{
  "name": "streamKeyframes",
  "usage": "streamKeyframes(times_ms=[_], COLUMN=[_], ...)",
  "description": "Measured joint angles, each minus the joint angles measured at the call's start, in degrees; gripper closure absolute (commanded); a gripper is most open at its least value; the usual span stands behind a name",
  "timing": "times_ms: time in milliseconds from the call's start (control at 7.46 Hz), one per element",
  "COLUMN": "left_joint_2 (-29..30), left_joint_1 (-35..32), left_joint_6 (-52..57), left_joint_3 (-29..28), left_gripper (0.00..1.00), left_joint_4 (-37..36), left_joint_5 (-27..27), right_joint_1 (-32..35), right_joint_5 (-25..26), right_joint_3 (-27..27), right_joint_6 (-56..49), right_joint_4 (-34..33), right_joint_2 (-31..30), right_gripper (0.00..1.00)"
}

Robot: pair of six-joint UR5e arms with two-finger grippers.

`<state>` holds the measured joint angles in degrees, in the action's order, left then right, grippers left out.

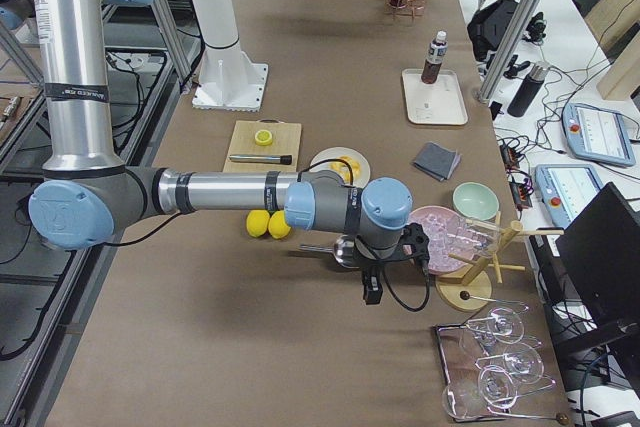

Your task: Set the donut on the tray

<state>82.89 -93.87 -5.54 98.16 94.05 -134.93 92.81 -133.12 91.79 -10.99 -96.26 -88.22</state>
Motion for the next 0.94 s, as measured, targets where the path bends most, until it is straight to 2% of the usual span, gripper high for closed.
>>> streamKeyframes(times_ms=[938], left_joint_2=[-0.1], left_joint_1=[0.0], left_joint_6=[0.0], left_joint_3=[0.3], left_gripper=[0.02], left_joint_4=[0.0], left_joint_5=[0.0], right_joint_1=[0.0], right_joint_5=[-1.0], right_joint_3=[0.4], right_joint_6=[2.8], right_joint_4=[0.2], right_joint_2=[0.2], right_gripper=[0.00])
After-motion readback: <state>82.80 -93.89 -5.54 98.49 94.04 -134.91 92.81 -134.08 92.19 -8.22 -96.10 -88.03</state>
